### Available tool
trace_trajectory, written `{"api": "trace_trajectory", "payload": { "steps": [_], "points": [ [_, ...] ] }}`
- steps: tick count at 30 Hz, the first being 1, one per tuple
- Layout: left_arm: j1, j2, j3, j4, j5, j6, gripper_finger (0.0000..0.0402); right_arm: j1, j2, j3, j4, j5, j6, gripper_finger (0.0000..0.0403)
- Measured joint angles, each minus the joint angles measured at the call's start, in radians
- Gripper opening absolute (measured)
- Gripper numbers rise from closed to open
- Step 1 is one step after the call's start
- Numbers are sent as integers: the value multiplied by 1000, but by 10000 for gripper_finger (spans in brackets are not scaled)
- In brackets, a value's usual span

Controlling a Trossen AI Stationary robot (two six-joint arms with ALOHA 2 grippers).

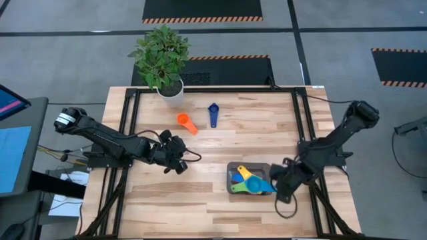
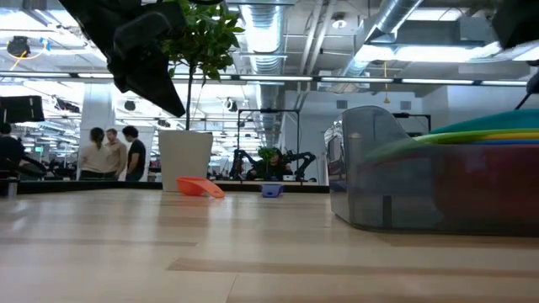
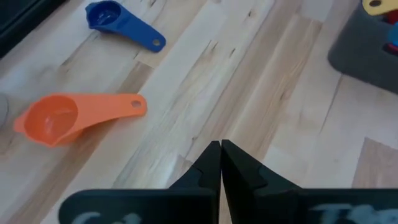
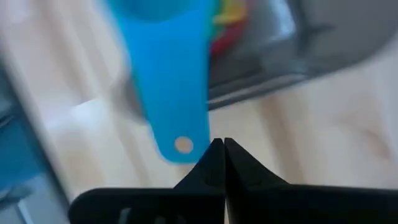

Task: Nest measuring cups in basket
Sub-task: Stack the light blue measuring cup on top of the green measuring cup in the black bin

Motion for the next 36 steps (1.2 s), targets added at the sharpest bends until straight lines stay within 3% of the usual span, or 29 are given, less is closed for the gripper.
{"api": "trace_trajectory", "payload": {
  "steps": [6,10,14,21,27,36],
  "points": [
    [13,0,0,0,-7,8,0,73,-36,46,182,0,-124,20],
    [20,0,0,1,-14,8,0,95,-53,63,180,33,-132,22],
    [20,1,0,25,-26,8,0,101,-57,63,22,100,-49,11],
    [20,1,0,42,-19,4,0,85,-50,63,-241,160,263,22],
    [20,1,0,43,-32,5,0,82,-50,46,-223,166,370,34],
    [20,1,0,42,-44,4,0,89,13,-3,-146,184,373,10]
  ]
}}
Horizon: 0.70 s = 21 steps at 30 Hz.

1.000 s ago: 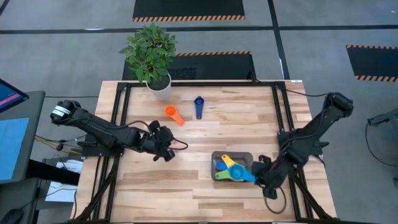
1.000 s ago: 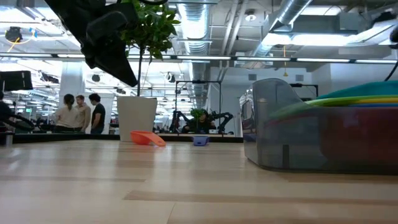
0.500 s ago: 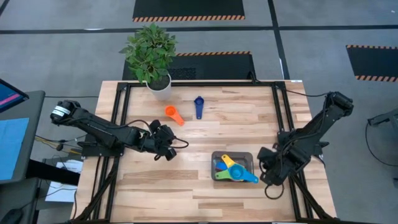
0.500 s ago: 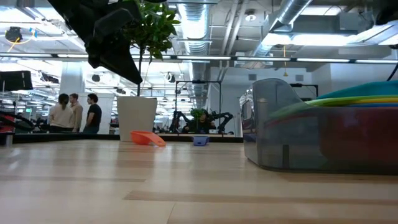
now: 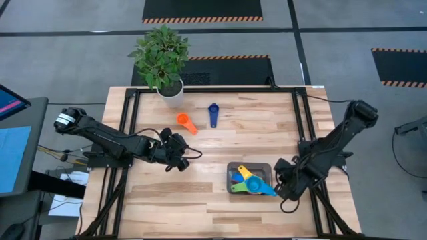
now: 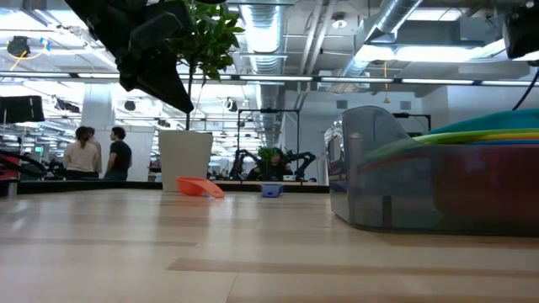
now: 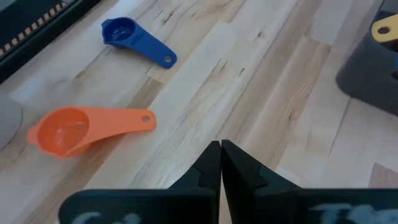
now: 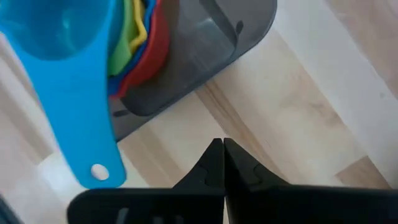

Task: Nest measuring cups in basket
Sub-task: Stack the light blue measuring cup on top of the green measuring cup in the black bin

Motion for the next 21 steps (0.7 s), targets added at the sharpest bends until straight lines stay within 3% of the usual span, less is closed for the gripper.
{"api": "trace_trajectory", "payload": {
  "steps": [10,16,21],
  "points": [
    [0,0,0,-1,-4,13,0,6,84,2,48,-6,0,21],
    [0,0,0,-1,-7,15,0,-7,86,16,47,19,0,9],
    [0,0,0,-1,-8,14,0,-32,94,16,84,2,-5,23]
  ]
}}
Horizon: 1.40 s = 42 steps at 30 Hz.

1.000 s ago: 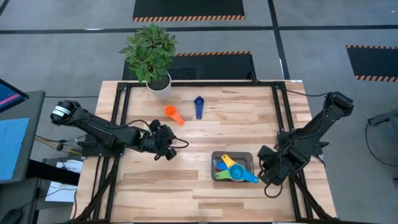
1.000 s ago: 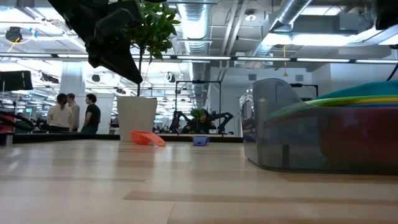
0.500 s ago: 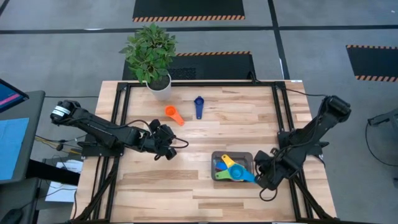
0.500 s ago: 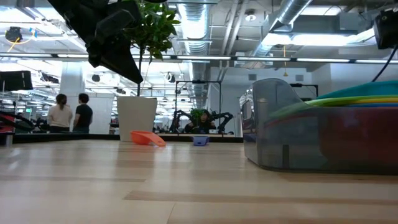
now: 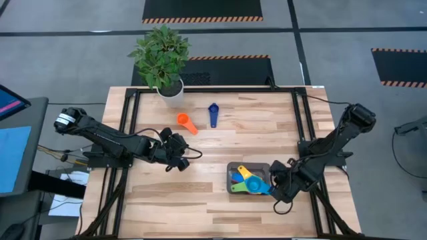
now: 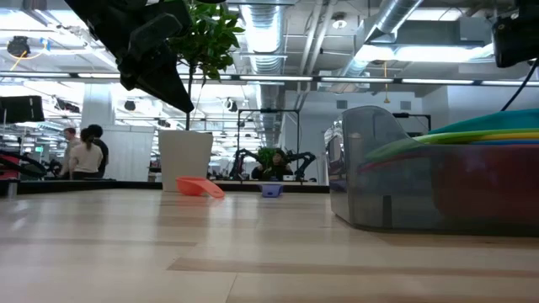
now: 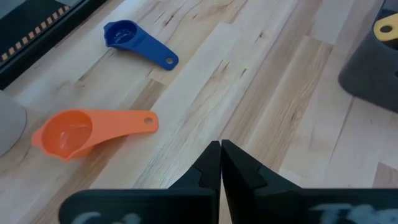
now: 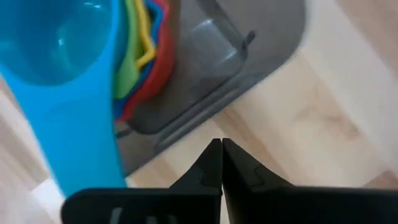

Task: Nest measuring cups in basket
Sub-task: Stack the light blue measuring cup on top of the green measuring cup in the black bin

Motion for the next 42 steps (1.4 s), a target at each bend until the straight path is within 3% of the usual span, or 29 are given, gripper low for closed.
{"api": "trace_trajectory", "payload": {
  "steps": [8,17,23,27,30,35,39,42],
  "points": [
    [0,0,0,0,0,11,0,27,-1,0,262,-187,-163,12],
    [0,0,0,0,-50,16,0,59,-20,1,550,-166,-429,31],
    [0,0,0,-1,-42,16,0,60,-12,1,485,-100,-411,12],
    [0,0,0,-1,-43,16,0,56,46,52,425,3,-612,7],
    [0,0,0,-1,-43,16,0,60,87,186,256,75,-693,8],
    [0,0,0,-1,-39,16,0,74,208,422,-97,81,-695,5],
    [0,0,0,-1,-46,16,0,97,336,493,-152,-23,-695,8],
    [0,0,0,-1,-50,17,0,119,404,533,-143,-30,-680,5]
  ]
}}
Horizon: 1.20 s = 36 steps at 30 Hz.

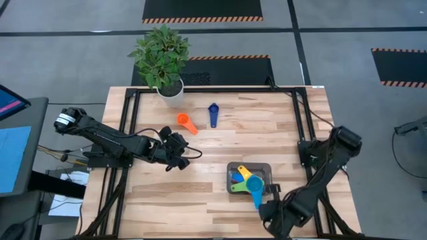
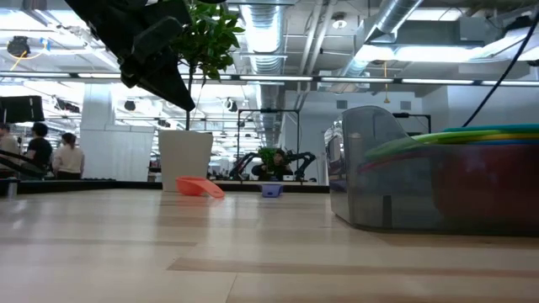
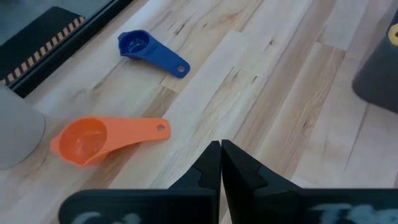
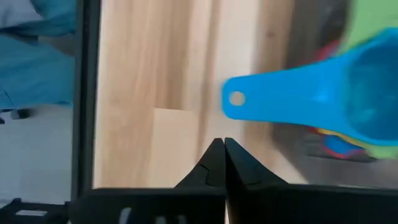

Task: Nest measuring cups in basket
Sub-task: Stack the light blue measuring cup on top of the green measuring cup in the black bin

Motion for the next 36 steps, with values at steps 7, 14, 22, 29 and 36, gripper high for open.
{"api": "trace_trajectory", "payload": {
  "steps": [7,14,22,29,36],
  "points": [
    [0,0,0,0,7,0,0,7,120,51,-35,-36,57,6],
    [0,0,0,0,16,0,0,-57,176,48,-61,-20,14,7],
    [0,0,0,0,16,-5,0,-154,148,62,101,126,-110,10],
    [0,0,-21,7,15,-3,0,-146,141,127,53,155,-113,5],
    [0,0,-122,95,20,-33,0,-125,140,137,100,90,-121,11]
  ]
}}
